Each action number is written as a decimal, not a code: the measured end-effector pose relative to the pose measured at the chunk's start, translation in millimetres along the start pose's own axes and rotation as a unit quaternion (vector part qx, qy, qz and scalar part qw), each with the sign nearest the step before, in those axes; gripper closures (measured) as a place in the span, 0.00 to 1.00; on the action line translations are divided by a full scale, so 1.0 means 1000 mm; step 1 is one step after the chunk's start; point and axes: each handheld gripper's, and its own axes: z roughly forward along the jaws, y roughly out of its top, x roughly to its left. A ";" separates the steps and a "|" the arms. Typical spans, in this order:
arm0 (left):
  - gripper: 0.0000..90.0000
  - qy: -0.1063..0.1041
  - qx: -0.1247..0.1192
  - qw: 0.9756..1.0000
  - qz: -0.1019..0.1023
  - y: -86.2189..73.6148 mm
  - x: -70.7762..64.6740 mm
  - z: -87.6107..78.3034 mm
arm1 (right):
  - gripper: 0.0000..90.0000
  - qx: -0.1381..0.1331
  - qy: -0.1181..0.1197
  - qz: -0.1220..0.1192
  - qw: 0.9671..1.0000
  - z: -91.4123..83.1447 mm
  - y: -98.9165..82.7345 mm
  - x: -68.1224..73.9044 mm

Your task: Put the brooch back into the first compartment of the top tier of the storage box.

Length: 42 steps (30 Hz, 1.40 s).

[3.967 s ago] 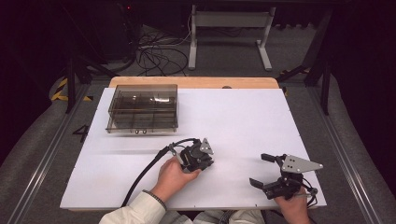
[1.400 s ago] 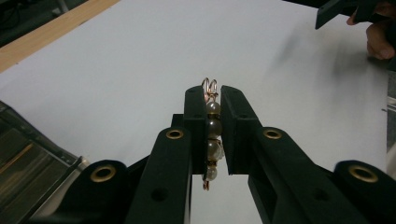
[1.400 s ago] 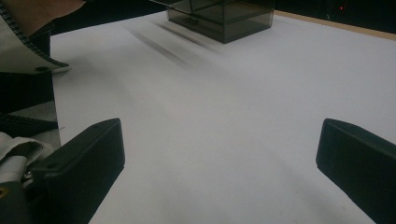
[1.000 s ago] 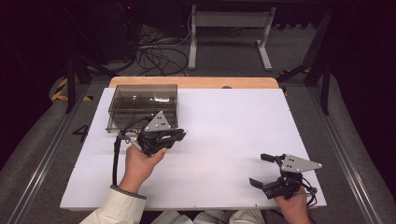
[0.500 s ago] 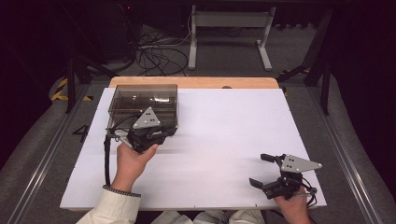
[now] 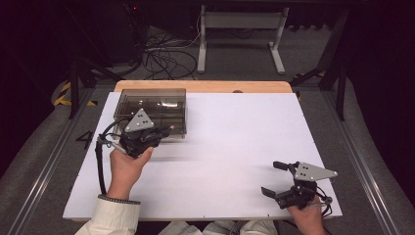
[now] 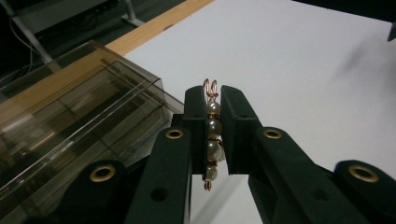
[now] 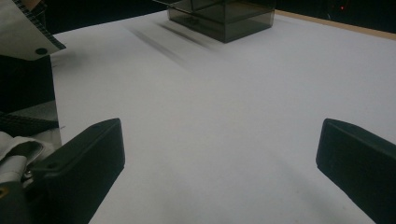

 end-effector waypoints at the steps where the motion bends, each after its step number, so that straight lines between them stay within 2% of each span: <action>1: 0.91 0.002 -0.001 1.000 -0.002 -0.001 0.002 -0.001 | 0.02 0.000 0.000 0.000 1.000 0.000 0.000 0.000; 7: 0.91 0.025 -0.007 1.000 -0.018 -0.007 0.015 -0.012 | 0.02 0.001 0.001 0.002 1.000 0.000 0.000 0.000; 15: 0.91 0.045 -0.011 0.998 -0.042 -0.017 0.029 -0.022 | 0.02 0.000 0.001 0.002 1.000 0.000 0.000 0.000; 22: 0.91 0.065 -0.009 0.997 -0.052 -0.024 0.039 -0.026 | 0.02 0.000 0.001 0.002 1.000 0.001 0.000 0.000; 27: 0.91 0.087 -0.004 0.995 -0.055 -0.028 0.045 -0.028 | 0.02 0.001 0.001 0.004 1.000 0.001 0.000 -0.001; 36: 0.91 0.101 -0.006 0.993 -0.068 -0.034 0.055 -0.029 | 0.02 0.002 0.002 0.006 1.000 0.002 -0.001 -0.001; 42: 0.91 0.108 0.002 0.991 -0.073 -0.039 0.063 -0.027 | 0.02 0.003 0.001 0.005 1.000 0.002 -0.001 -0.001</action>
